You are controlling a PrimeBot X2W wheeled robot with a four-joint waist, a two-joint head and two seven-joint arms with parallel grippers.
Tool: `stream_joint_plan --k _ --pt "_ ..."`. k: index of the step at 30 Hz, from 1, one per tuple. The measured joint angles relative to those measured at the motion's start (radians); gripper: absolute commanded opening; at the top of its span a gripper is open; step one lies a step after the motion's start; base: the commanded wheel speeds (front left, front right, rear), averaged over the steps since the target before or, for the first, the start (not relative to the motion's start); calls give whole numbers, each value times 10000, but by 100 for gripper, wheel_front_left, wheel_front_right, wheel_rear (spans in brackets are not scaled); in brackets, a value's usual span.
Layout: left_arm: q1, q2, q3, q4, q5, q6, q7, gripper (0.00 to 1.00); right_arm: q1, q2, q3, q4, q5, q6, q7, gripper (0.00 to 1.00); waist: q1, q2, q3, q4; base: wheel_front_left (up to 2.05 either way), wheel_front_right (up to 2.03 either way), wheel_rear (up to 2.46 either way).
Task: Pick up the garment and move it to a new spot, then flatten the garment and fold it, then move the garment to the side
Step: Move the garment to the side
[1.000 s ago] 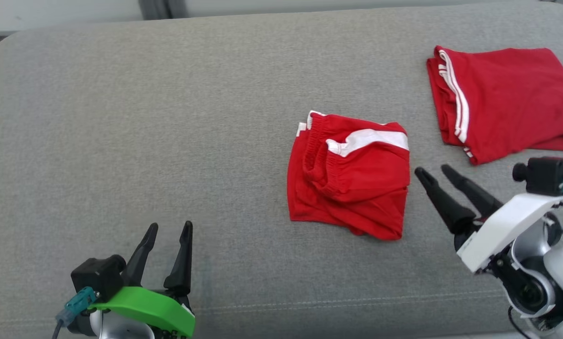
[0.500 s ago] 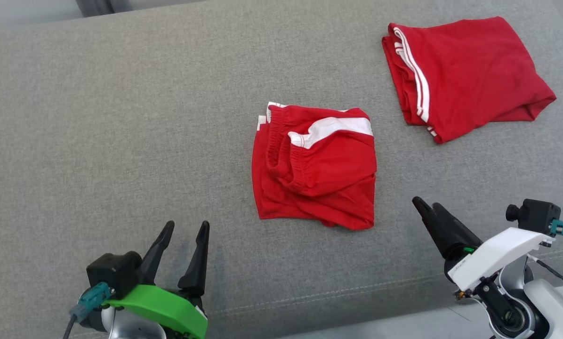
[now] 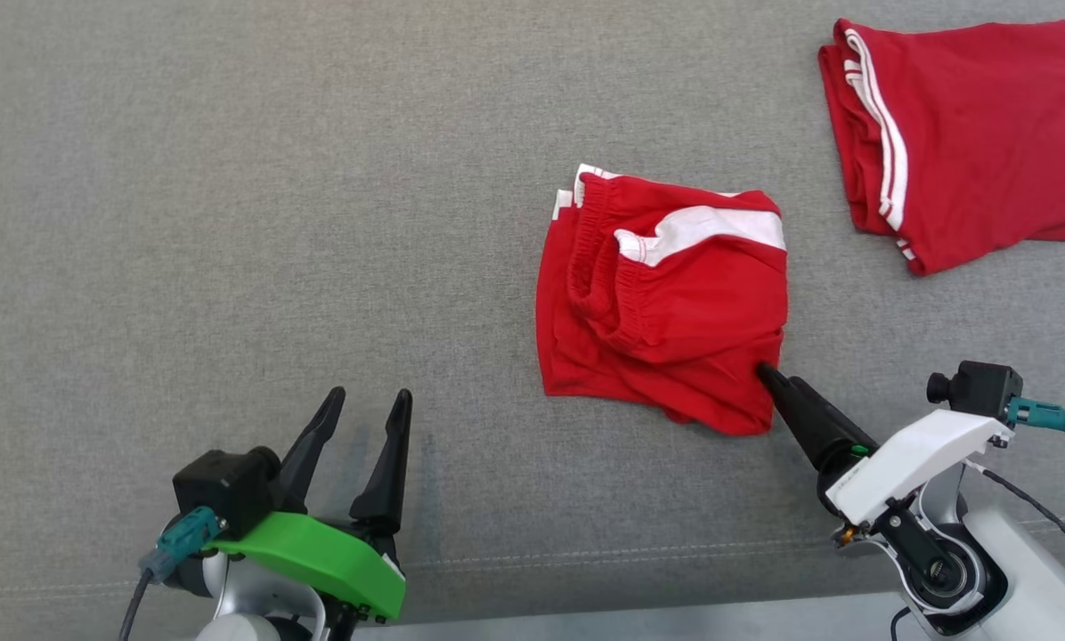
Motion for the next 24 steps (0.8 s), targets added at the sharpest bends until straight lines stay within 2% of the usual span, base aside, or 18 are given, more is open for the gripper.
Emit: stream_joint_plan --k 9,10,11,17,24 --pt "-48 -23 167 33 -2 21 -12 100 -700 629 171 750 428 456 222 100 0 0 274 436 0 0 0" --pt "-50 -29 167 35 -2 56 -12 100 -754 708 161 807 497 529 242 63 0 0 287 451 0 0 0" --pt "-53 -31 165 38 -2 58 -12 100 -783 802 125 865 619 593 245 0 0 0 295 464 0 0 0" --pt "-210 -163 163 196 -17 58 -104 100 -943 848 128 957 853 932 293 0 0 0 224 513 0 0 0" --pt "-221 -324 148 550 -115 44 -255 100 -1849 -94 445 127 556 1110 1177 0 0 0 -150 549 0 0 0"
